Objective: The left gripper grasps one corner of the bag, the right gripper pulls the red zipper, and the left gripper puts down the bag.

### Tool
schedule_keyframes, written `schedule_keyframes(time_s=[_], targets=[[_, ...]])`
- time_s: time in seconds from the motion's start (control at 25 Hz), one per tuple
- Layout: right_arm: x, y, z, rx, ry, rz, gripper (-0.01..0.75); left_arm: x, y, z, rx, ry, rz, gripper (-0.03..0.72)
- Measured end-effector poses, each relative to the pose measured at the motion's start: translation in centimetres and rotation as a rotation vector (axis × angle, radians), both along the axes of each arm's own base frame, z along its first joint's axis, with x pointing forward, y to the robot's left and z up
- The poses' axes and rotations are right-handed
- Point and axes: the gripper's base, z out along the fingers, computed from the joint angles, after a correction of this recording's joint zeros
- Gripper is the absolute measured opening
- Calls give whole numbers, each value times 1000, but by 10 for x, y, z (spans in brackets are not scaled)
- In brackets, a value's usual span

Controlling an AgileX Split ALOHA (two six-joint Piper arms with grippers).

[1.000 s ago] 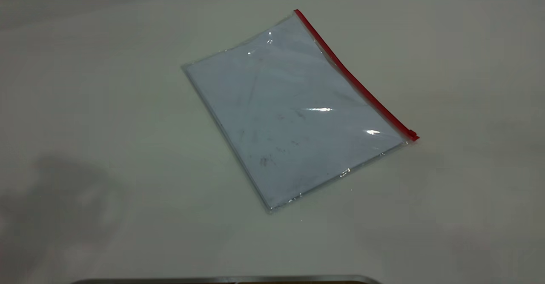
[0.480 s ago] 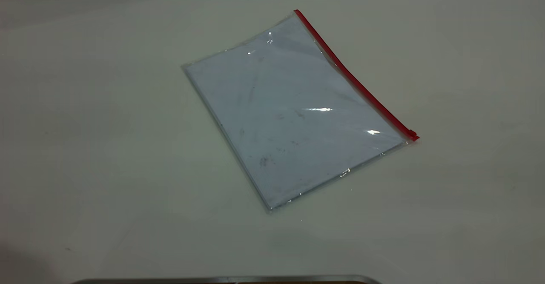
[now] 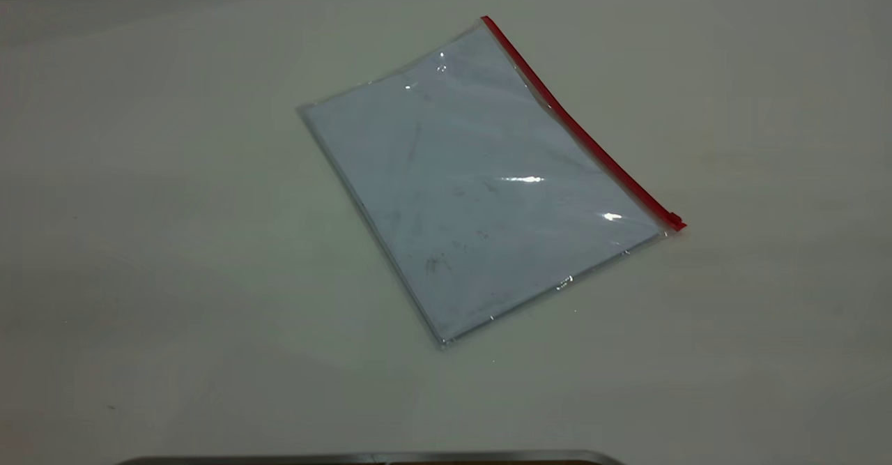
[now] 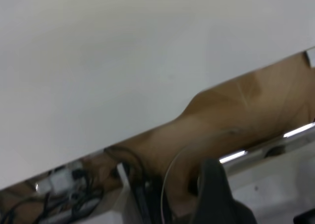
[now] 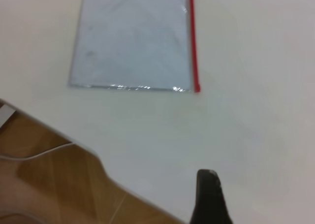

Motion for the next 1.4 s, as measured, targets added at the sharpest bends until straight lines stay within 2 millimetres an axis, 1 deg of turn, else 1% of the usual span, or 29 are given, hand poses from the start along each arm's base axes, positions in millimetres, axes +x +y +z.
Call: schedule_keyframes(time_s=[0.2, 0.36, 0.52, 0.84, 1.08, 1.4], targets=[[2, 0, -9, 4, -10, -13, 561, -8, -3, -4, -49, -55, -63, 567], [2, -1, -9, 9, -15, -23, 561, -10, -7, -4, -64, -64, -146, 567], [3, -1, -9, 7, -17, -25, 561, -11, -9, -4, -75, -64, -181, 567], [3, -1, -9, 8, -16, -26, 561, -11, -10, -4, -78, -64, -185, 567], [3, -1, -9, 8, -16, -26, 561, -9, -3, -5, -40, -65, -103, 567], [3, -1, -9, 8, -16, -26, 561, -9, -3, -5, -42, -63, -94, 567]])
